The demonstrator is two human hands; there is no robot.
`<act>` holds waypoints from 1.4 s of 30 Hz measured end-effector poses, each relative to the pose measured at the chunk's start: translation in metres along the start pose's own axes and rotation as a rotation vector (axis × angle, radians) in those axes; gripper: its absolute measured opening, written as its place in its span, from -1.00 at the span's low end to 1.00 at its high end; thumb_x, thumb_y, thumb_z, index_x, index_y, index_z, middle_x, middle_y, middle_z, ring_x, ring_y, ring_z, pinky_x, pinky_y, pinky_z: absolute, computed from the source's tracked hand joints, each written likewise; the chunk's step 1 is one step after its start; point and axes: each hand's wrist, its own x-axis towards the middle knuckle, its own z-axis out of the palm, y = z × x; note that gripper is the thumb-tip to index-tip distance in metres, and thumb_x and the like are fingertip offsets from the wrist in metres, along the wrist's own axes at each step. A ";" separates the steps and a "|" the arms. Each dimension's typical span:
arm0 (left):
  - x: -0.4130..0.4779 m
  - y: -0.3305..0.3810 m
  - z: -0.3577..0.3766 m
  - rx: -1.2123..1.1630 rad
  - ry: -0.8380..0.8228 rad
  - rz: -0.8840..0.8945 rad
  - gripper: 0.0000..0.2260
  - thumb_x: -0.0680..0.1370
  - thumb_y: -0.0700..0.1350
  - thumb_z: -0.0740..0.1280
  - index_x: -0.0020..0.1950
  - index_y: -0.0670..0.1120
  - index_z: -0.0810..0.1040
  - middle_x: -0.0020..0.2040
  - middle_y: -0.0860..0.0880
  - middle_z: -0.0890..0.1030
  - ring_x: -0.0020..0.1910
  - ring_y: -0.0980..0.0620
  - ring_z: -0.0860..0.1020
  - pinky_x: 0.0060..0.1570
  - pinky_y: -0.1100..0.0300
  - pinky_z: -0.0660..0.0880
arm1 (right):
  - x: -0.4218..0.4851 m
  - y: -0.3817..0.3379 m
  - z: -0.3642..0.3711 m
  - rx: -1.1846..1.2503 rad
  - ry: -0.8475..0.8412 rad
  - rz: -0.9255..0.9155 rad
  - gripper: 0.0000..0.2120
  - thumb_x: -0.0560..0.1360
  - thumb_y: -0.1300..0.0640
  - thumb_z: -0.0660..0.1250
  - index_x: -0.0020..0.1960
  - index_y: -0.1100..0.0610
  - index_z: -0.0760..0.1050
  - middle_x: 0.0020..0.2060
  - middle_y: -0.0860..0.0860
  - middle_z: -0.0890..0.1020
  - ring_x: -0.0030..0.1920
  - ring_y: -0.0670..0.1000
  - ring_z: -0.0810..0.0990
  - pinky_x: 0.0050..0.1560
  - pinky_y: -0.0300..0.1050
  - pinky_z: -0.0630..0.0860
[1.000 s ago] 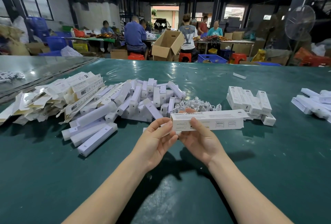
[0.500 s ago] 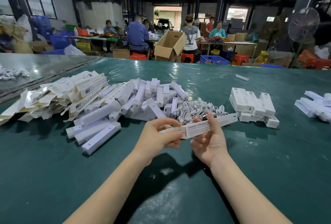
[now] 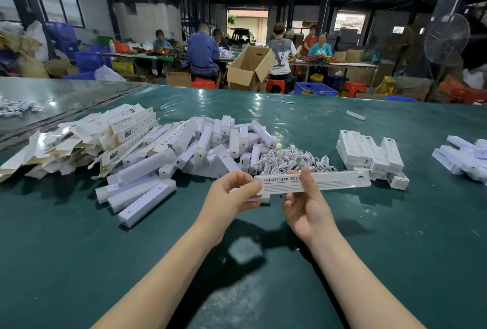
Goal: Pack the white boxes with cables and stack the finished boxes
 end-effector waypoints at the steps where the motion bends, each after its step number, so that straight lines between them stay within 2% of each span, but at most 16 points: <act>1: 0.000 -0.001 0.000 0.020 0.015 0.021 -0.83 0.46 -0.30 0.36 -0.31 -0.13 0.49 -0.35 0.04 0.58 -0.31 0.10 0.55 -0.20 0.23 0.59 | -0.001 0.000 0.000 0.004 -0.008 0.001 -0.79 0.22 0.00 0.35 -0.24 0.10 0.49 -0.50 -0.04 0.60 -0.66 -0.15 0.42 -0.66 -0.37 0.35; 5: 0.002 -0.001 -0.002 -0.013 0.096 0.066 -0.85 0.41 -0.32 0.40 -0.32 -0.15 0.52 -0.40 0.07 0.60 -0.35 0.14 0.57 -0.25 0.27 0.58 | -0.003 0.001 0.001 0.051 -0.027 0.023 -0.81 0.23 0.01 0.34 -0.24 0.10 0.49 -0.50 -0.03 0.60 -0.65 -0.14 0.44 -0.65 -0.37 0.38; 13: 0.003 -0.001 -0.006 -0.020 0.119 0.070 -0.84 0.43 -0.30 0.40 -0.32 -0.09 0.58 -0.39 0.07 0.62 -0.34 0.19 0.58 -0.31 0.27 0.58 | -0.004 0.001 0.003 0.098 -0.030 0.008 -0.77 0.22 0.02 0.34 -0.20 0.14 0.50 -0.49 -0.01 0.61 -0.65 -0.14 0.45 -0.64 -0.36 0.39; 18: 0.002 -0.005 -0.002 0.019 0.232 0.123 -0.87 0.44 -0.27 0.40 -0.28 -0.08 0.60 -0.38 0.09 0.64 -0.34 0.23 0.57 -0.33 0.33 0.54 | -0.004 0.003 0.006 0.115 -0.006 -0.006 -0.84 0.21 0.05 0.36 -0.31 0.14 0.55 -0.51 0.01 0.60 -0.65 -0.13 0.46 -0.64 -0.36 0.39; 22: -0.003 -0.012 0.008 0.050 0.420 0.166 -0.89 0.44 -0.20 0.42 -0.27 -0.03 0.63 -0.35 0.12 0.66 -0.32 0.24 0.58 -0.19 0.25 0.56 | -0.005 0.005 0.008 0.097 -0.005 -0.012 -0.82 0.22 0.07 0.35 -0.23 0.15 0.51 -0.52 0.01 0.60 -0.64 -0.13 0.47 -0.62 -0.35 0.41; 24: -0.006 -0.014 0.014 -0.008 0.443 0.148 -0.90 0.47 -0.21 0.39 -0.21 -0.04 0.65 -0.33 0.14 0.66 -0.30 0.26 0.58 -0.14 0.24 0.57 | -0.004 0.006 0.009 0.100 -0.001 -0.015 -0.82 0.22 0.07 0.35 -0.23 0.15 0.51 -0.52 0.00 0.59 -0.64 -0.14 0.47 -0.62 -0.35 0.42; 25: -0.007 -0.014 0.018 -0.032 0.429 0.146 -0.89 0.48 -0.21 0.37 -0.17 -0.03 0.65 -0.28 0.13 0.68 -0.23 0.25 0.60 -0.09 0.23 0.57 | -0.005 0.006 0.009 0.110 0.006 -0.018 -0.82 0.23 0.07 0.35 -0.24 0.15 0.51 -0.52 0.00 0.59 -0.64 -0.14 0.47 -0.62 -0.35 0.42; 27: -0.012 -0.015 0.026 -0.010 0.361 0.172 -0.84 0.52 -0.20 0.32 -0.10 0.06 0.62 -0.03 0.06 0.67 0.02 0.16 0.59 0.09 0.16 0.51 | -0.003 0.004 0.008 0.138 0.028 -0.027 -0.85 0.29 0.07 0.35 -0.24 0.14 0.50 -0.54 -0.01 0.59 -0.64 -0.15 0.46 -0.62 -0.36 0.41; 29: -0.018 -0.015 0.034 0.086 0.240 0.200 -0.76 0.53 -0.18 0.30 0.06 0.16 0.51 0.24 0.07 0.50 0.24 0.18 0.46 0.19 0.30 0.40 | -0.001 0.002 0.007 0.178 0.054 -0.050 -0.86 0.37 0.06 0.33 -0.25 0.14 0.49 -0.54 -0.02 0.59 -0.64 -0.16 0.46 -0.62 -0.36 0.41; 31: -0.024 -0.017 0.039 0.177 0.061 0.171 -0.56 0.51 -0.13 0.35 0.21 0.29 0.28 0.38 0.16 0.30 0.34 0.25 0.30 0.22 0.45 0.28 | 0.000 0.002 0.005 0.233 0.063 -0.074 -0.85 0.38 0.05 0.33 -0.28 0.12 0.52 -0.52 -0.03 0.60 -0.63 -0.16 0.46 -0.62 -0.36 0.41; 33: -0.031 -0.019 0.045 0.165 -0.107 0.112 -0.36 0.38 -0.01 0.41 0.25 0.36 0.08 0.42 0.22 0.20 0.41 0.21 0.20 0.38 0.25 0.20 | 0.000 0.002 0.003 0.262 0.063 -0.084 -0.78 0.36 0.01 0.34 -0.39 0.10 0.59 -0.49 -0.04 0.62 -0.60 -0.14 0.50 -0.59 -0.35 0.44; 35: -0.035 -0.016 0.048 0.130 -0.174 0.072 -0.28 0.20 0.10 0.36 0.26 0.35 0.08 0.39 0.24 0.19 0.39 0.22 0.21 0.38 0.15 0.24 | 0.001 0.001 0.001 0.263 0.081 -0.086 -0.74 0.39 -0.01 0.34 -0.40 0.09 0.59 -0.47 -0.04 0.63 -0.55 -0.12 0.55 -0.55 -0.32 0.47; 37: -0.031 -0.013 0.044 0.256 -0.141 0.094 -0.30 0.16 0.10 0.29 0.27 0.33 0.17 0.31 0.23 0.29 0.31 0.22 0.27 0.30 0.27 0.29 | 0.003 -0.004 -0.002 0.216 0.091 -0.116 -0.83 0.44 0.01 0.31 -0.25 0.09 0.55 -0.43 -0.03 0.64 -0.48 -0.09 0.59 -0.48 -0.31 0.51; 39: -0.021 -0.011 0.031 0.521 -0.033 0.144 -0.40 0.23 0.02 0.27 0.29 0.17 0.37 0.24 0.17 0.36 0.30 0.14 0.29 0.28 0.32 0.23 | 0.008 -0.010 -0.005 0.079 0.121 -0.233 -0.95 0.46 0.15 0.32 -0.18 0.08 0.50 -0.39 -0.04 0.63 -0.42 -0.12 0.60 -0.41 -0.30 0.53; 40: -0.015 -0.012 0.021 0.695 0.016 0.159 -0.46 0.29 -0.01 0.29 0.28 0.08 0.43 0.26 0.12 0.34 0.34 0.09 0.25 0.29 0.32 0.17 | 0.009 -0.012 -0.008 -0.040 0.151 -0.343 -0.92 0.44 0.23 0.35 -0.18 0.09 0.48 -0.35 -0.02 0.62 -0.40 -0.14 0.60 -0.38 -0.30 0.53; 42: -0.003 -0.018 -0.001 1.078 0.040 0.175 -0.51 0.41 -0.07 0.32 0.35 0.02 0.37 0.38 0.02 0.24 0.39 0.01 0.14 0.29 0.23 0.14 | 0.008 -0.020 -0.013 -0.498 0.217 -0.619 -0.87 0.39 0.26 0.42 -0.22 0.10 0.48 -0.30 0.02 0.58 -0.34 -0.14 0.59 -0.31 -0.34 0.47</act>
